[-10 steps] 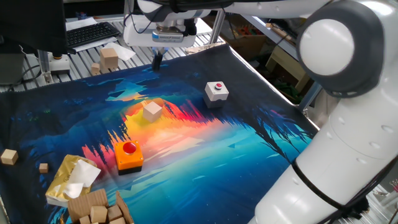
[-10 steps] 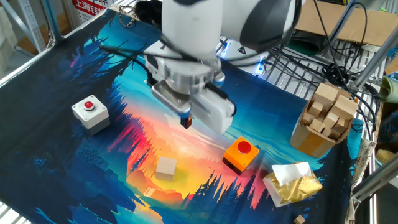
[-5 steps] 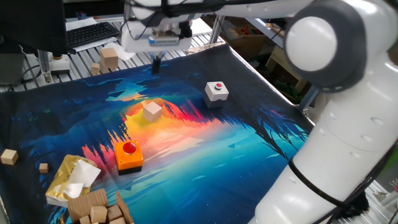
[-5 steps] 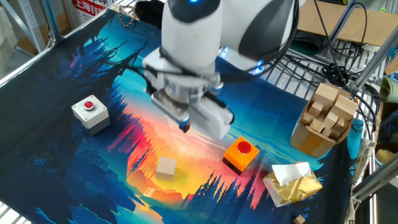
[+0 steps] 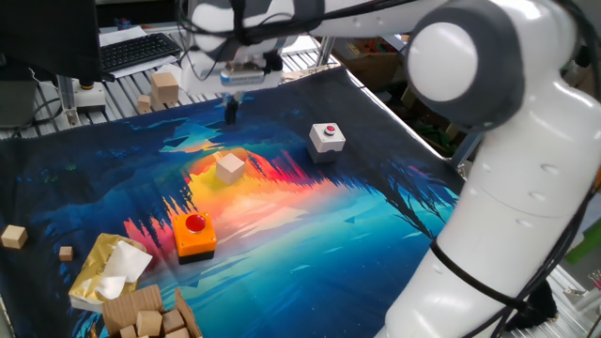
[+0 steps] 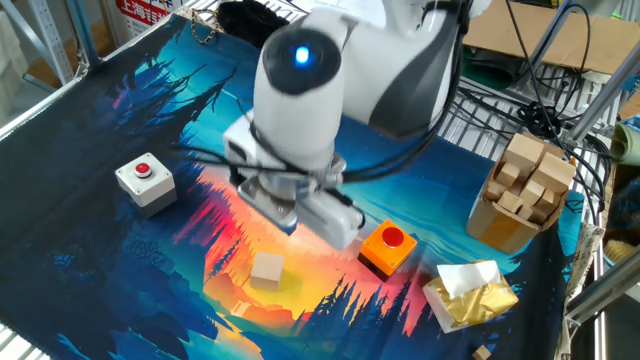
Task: Pick up one small block
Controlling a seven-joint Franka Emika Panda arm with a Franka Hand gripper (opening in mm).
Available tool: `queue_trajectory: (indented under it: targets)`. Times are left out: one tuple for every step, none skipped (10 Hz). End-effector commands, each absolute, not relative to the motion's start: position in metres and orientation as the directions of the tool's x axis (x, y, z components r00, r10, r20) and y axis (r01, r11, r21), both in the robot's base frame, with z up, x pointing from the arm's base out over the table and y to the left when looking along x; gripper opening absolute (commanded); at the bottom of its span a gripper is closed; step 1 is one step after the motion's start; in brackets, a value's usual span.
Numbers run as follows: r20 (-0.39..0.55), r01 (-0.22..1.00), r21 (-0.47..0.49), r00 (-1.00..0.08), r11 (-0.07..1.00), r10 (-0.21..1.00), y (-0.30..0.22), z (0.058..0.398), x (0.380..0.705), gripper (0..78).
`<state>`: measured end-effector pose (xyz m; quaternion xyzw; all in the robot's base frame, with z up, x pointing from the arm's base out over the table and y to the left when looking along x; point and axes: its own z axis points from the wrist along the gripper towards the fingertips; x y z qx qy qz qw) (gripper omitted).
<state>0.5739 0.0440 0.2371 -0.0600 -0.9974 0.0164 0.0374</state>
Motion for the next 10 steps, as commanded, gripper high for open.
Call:
queue_trajectory:
  targets:
    - [0.065, 0.081, -0.038, -0.994, 0.996, 0.084, 0.042, 0.209, 0.582, 0.0]
    - [0.067, 0.066, -0.033, -0.995, 0.997, 0.068, 0.039, 0.202, 0.584, 0.0]
    - [0.067, 0.060, -0.025, -0.996, 0.998, 0.061, 0.038, 0.199, 0.584, 0.0]
    - [0.059, 0.048, -0.020, -0.997, 0.999, 0.049, 0.037, 0.191, 0.585, 0.0]
    - [0.054, 0.041, -0.020, -0.998, 0.999, 0.042, 0.036, 0.184, 0.585, 0.0]
    - [0.051, 0.035, -0.019, -0.998, 0.999, 0.036, 0.036, 0.178, 0.585, 0.0]
    - [0.049, 0.025, -0.018, -0.998, 1.000, 0.026, 0.035, 0.172, 0.585, 0.0]
    - [0.048, 0.015, -0.017, -0.999, 1.000, 0.016, 0.035, 0.168, 0.585, 0.0]
    - [0.046, 0.010, -0.017, -0.999, 1.000, 0.011, 0.034, 0.165, 0.584, 0.0]
    - [0.044, 0.006, -0.017, -0.999, 1.000, 0.007, 0.034, 0.163, 0.584, 0.0]
